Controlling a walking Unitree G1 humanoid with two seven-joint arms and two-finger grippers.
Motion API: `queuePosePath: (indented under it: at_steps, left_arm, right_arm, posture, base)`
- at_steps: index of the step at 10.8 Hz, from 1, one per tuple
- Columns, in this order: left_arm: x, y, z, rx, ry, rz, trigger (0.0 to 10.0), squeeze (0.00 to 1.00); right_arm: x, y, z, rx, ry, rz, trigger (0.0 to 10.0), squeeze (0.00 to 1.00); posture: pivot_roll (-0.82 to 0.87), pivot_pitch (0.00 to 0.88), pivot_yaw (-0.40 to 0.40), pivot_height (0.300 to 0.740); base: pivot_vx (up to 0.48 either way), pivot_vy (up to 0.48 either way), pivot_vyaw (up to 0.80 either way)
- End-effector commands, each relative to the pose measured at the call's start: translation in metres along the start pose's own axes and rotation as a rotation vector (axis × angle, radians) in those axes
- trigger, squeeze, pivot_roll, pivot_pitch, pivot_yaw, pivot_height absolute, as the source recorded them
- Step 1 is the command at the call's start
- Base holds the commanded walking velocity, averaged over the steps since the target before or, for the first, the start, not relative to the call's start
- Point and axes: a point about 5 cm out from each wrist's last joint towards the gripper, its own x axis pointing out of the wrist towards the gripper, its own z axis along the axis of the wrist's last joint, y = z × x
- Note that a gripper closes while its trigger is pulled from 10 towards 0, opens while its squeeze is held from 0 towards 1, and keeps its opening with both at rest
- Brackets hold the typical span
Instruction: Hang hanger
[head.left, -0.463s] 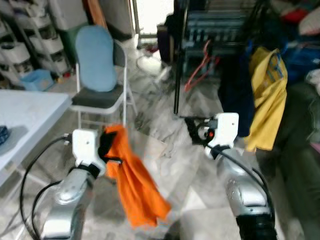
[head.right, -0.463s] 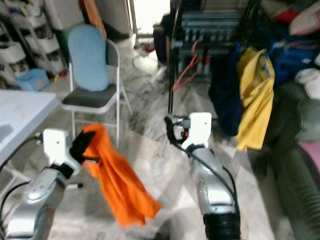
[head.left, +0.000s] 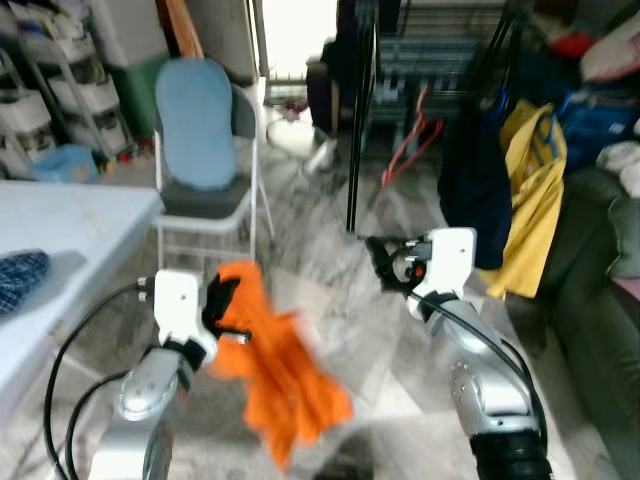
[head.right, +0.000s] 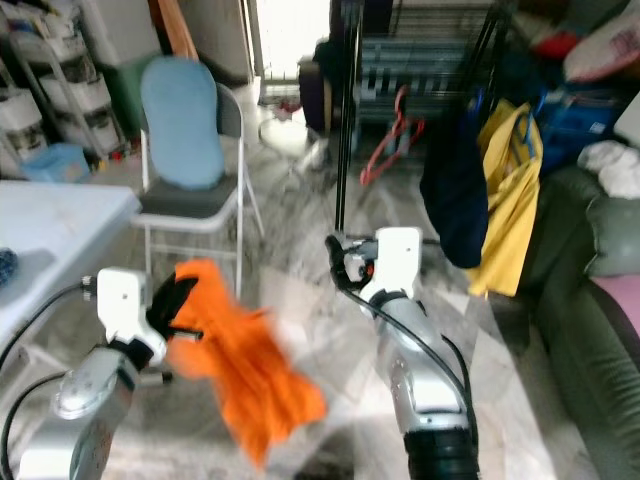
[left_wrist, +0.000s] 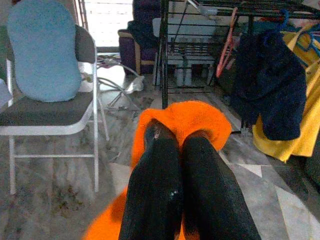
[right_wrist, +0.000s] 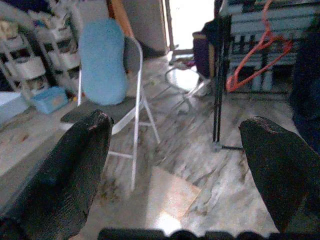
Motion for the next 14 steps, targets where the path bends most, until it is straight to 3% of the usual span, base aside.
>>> queuePosePath:
  at_steps: [1, 4, 6, 14]
  left_arm:
    - [0.000, -0.006, 0.004, 0.007, -0.029, -0.016, 10.0, 0.00]
    - [-0.006, -0.004, 0.003, -0.057, -0.055, 0.003, 10.0, 0.00]
    - [0.000, -0.016, 0.011, -0.081, -0.095, -0.059, 10.0, 0.00]
    - [0.005, -0.018, 0.017, -0.081, -0.113, -0.087, 10.0, 0.00]
  right_arm:
    - [-0.002, -0.008, -0.001, 0.002, 0.008, -0.024, 10.0, 0.00]
    - [-0.003, -0.010, -0.002, -0.005, 0.015, -0.025, 10.0, 0.00]
    - [-0.003, -0.010, -0.001, -0.011, 0.015, -0.022, 10.0, 0.00]
    - [-0.004, -0.010, -0.002, -0.008, 0.021, -0.035, 10.0, 0.00]
  posture:
    - [-0.03, 0.011, 0.042, 0.740]
    - [-0.05, 0.000, 0.040, 0.740]
    - [-0.06, 0.000, 0.040, 0.740]
    - [-0.06, 0.006, 0.048, 0.740]
  base:
    - [0.000, 0.000, 0.00]
    - [0.000, 0.000, 0.00]
    - [0.000, 0.000, 0.00]
    - [0.337, 0.000, 0.00]
